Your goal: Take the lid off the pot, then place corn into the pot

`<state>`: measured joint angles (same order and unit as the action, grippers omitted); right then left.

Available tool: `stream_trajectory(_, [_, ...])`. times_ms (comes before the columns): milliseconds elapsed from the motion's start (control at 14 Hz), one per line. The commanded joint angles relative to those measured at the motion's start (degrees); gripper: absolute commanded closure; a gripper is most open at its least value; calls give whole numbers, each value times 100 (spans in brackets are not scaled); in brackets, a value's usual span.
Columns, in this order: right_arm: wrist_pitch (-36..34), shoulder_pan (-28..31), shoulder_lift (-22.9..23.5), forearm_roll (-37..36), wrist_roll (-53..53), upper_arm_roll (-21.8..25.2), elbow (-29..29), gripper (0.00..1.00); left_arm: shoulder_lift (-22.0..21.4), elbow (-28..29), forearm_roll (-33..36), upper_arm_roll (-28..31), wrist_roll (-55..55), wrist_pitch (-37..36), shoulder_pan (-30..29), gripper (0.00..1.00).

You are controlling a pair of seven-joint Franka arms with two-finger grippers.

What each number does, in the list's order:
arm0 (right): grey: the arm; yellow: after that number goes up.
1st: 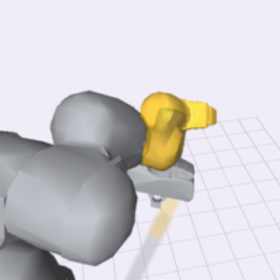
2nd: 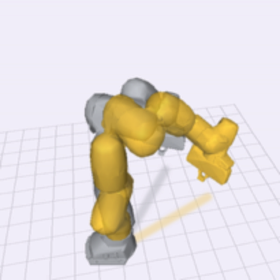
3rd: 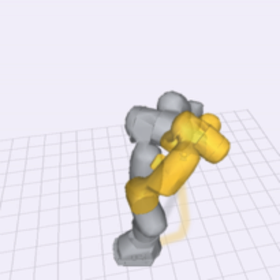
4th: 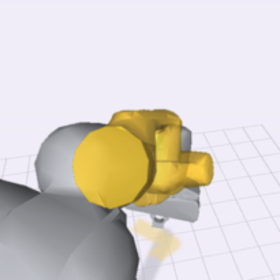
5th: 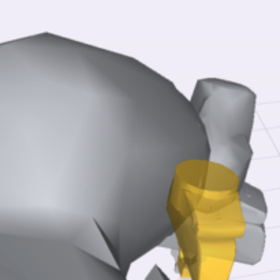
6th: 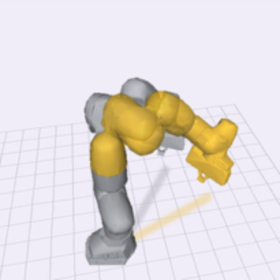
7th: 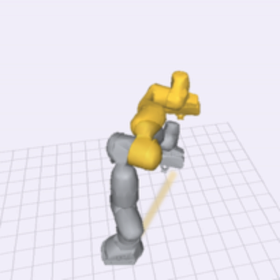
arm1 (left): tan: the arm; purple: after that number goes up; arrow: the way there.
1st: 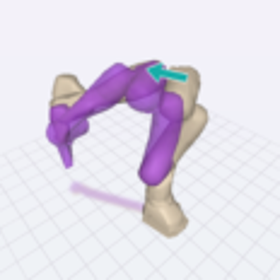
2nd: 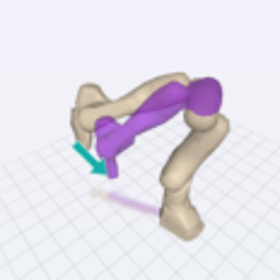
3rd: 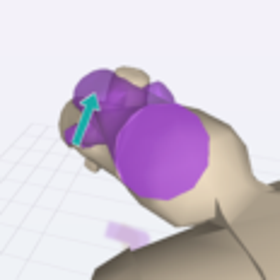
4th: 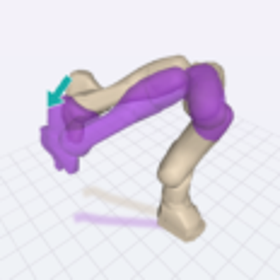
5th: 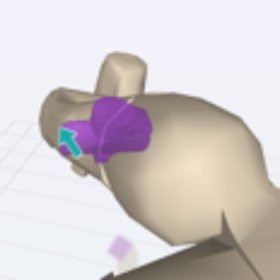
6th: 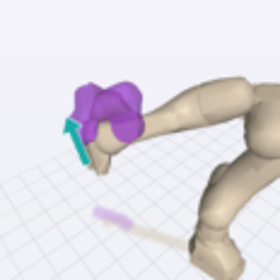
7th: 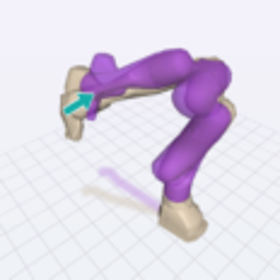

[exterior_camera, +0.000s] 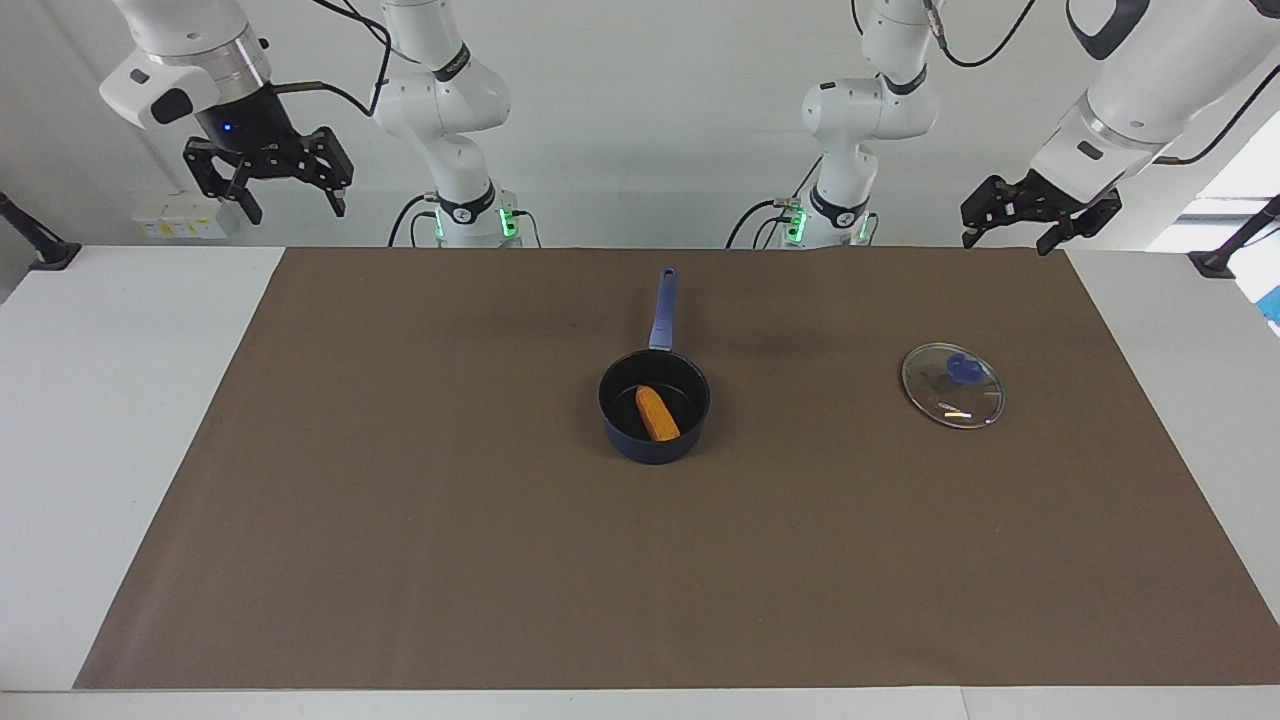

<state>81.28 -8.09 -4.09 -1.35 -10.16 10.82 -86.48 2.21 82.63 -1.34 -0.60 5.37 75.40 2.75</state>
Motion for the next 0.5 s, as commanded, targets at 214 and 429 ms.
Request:
stream_trajectory(214, [-15, 44, -153, 91, 111, -18, -167, 0, 26, -133, 90, 25, 8, -61, 50, 0])
stream_trajectory(429, [-15, 44, -162, 82, 111, -27, -176, 0, 17, -125, 64, 7, 8, -43, 15, 0])
